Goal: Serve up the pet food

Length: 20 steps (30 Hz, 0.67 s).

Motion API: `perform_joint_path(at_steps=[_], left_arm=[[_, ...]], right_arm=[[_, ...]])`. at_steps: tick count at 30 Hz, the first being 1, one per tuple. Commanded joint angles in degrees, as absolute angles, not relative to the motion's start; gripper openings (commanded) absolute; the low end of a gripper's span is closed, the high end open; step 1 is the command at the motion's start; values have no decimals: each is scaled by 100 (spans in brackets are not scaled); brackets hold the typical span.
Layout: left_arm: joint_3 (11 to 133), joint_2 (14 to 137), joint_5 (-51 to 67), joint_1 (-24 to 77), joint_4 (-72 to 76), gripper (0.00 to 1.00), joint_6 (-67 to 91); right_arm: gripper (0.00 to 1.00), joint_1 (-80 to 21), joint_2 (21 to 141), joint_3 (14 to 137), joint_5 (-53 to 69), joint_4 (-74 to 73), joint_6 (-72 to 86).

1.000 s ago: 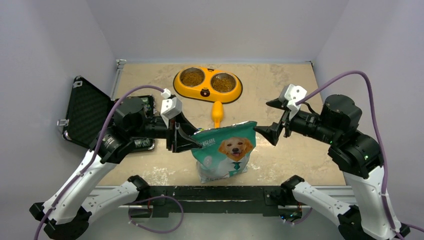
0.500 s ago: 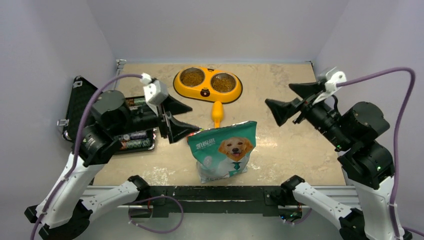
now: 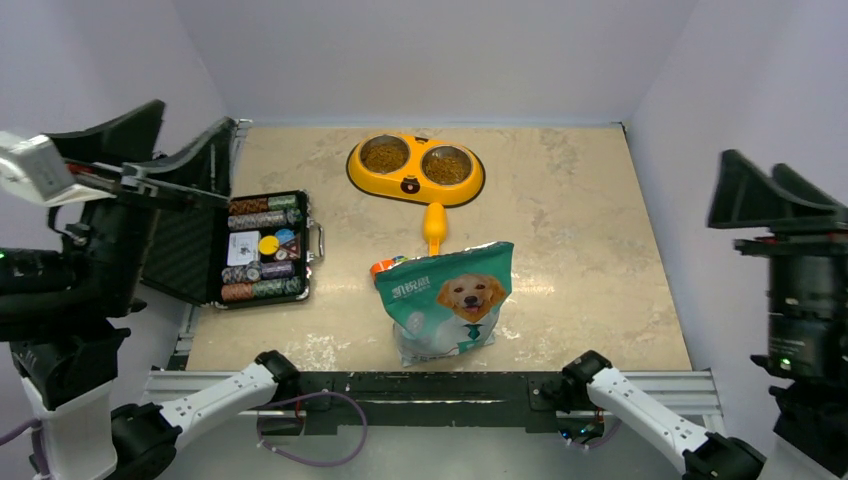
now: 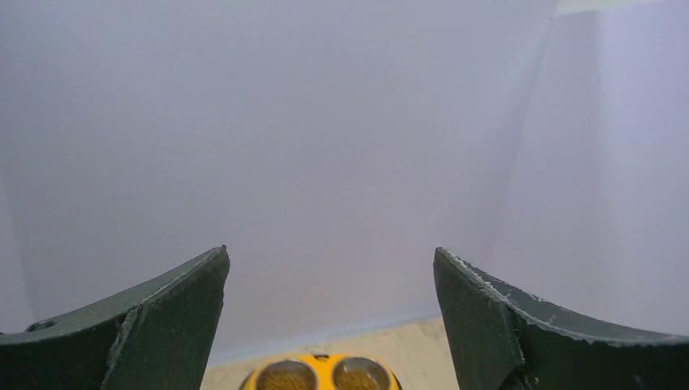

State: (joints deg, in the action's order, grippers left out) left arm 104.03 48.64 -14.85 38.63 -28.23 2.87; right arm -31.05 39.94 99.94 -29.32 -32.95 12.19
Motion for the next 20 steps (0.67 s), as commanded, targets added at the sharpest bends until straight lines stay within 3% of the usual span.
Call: perform_joint_path(at_steps=[1, 20], left_arm=[[10638, 4909, -2514, 3841, -2121, 99, -648], [10719, 5093, -2654, 3841, -2028, 99, -766]], right_arm=[[99, -3084, 4104, 10412, -3983, -2777, 881], [99, -3080, 3993, 10464, -3867, -3288, 967]])
